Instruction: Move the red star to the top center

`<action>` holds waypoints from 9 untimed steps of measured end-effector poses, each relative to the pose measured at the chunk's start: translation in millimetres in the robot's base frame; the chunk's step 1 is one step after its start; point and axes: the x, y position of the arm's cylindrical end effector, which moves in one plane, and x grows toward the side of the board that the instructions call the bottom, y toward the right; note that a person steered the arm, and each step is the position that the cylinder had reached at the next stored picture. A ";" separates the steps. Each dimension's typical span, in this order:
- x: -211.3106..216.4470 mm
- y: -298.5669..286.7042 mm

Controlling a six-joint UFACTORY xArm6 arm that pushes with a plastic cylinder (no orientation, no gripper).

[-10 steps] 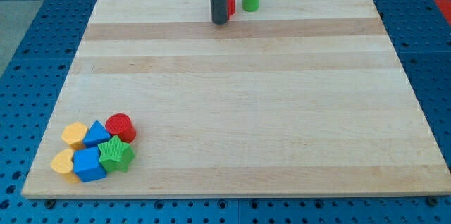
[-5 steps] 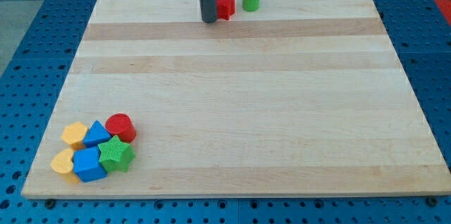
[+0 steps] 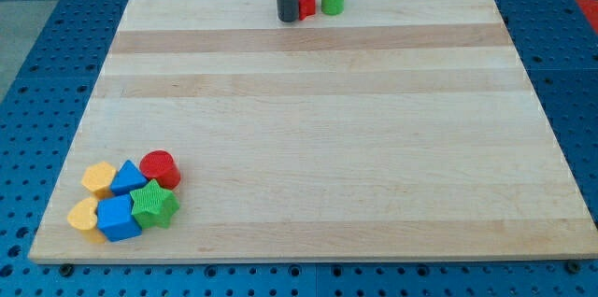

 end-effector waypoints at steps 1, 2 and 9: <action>-6.9 -32.6; -27.8 -43.3; -12.4 5.5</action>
